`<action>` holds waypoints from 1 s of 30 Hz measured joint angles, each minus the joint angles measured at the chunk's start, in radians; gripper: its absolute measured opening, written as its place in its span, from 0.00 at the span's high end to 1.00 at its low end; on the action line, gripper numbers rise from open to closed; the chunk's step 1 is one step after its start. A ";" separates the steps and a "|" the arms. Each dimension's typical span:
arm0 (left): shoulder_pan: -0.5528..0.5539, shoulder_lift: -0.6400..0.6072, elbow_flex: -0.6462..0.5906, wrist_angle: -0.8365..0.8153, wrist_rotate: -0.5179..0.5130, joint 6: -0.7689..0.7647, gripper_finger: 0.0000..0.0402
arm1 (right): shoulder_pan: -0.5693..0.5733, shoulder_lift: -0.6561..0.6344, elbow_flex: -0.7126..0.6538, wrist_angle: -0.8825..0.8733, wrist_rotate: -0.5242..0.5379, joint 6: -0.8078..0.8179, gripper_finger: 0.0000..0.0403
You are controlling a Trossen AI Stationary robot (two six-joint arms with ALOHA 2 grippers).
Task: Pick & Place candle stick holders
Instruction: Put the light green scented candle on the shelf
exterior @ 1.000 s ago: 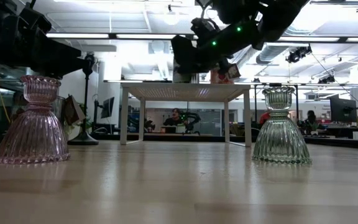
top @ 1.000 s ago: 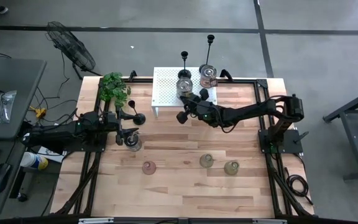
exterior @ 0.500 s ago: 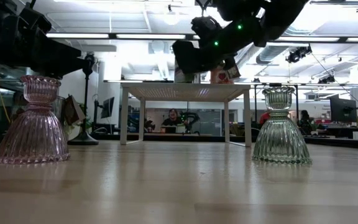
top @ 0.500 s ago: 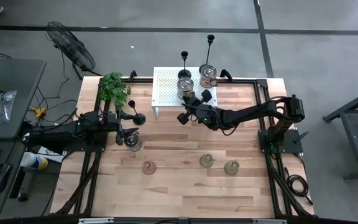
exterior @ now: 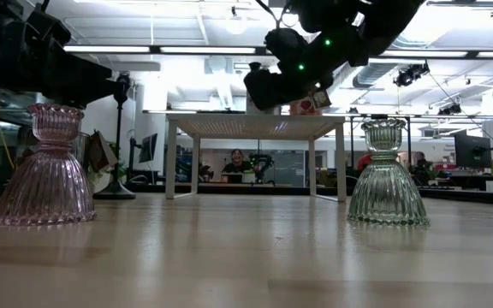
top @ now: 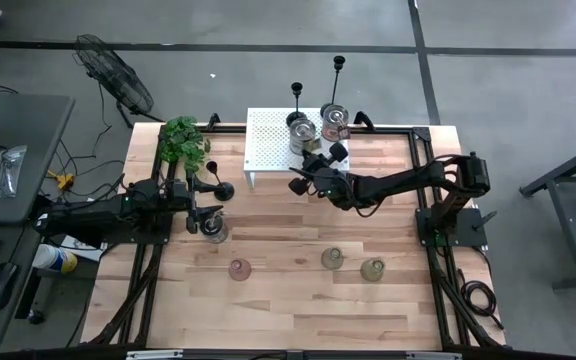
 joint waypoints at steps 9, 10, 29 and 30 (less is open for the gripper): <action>0.000 0.000 0.000 0.000 0.000 0.000 0.34 | 0.002 -0.005 0.000 -0.002 0.045 -0.079 0.99; 0.000 0.000 0.000 0.000 0.000 0.000 0.34 | 0.007 -0.012 0.000 -0.007 0.037 -0.079 0.99; 0.000 0.000 0.000 0.000 0.000 0.000 0.34 | 0.034 -0.325 -0.250 -0.210 -0.377 0.113 0.99; 0.000 0.000 0.000 0.000 0.000 0.000 0.34 | 0.029 -0.324 -0.254 -0.207 -0.377 0.121 0.99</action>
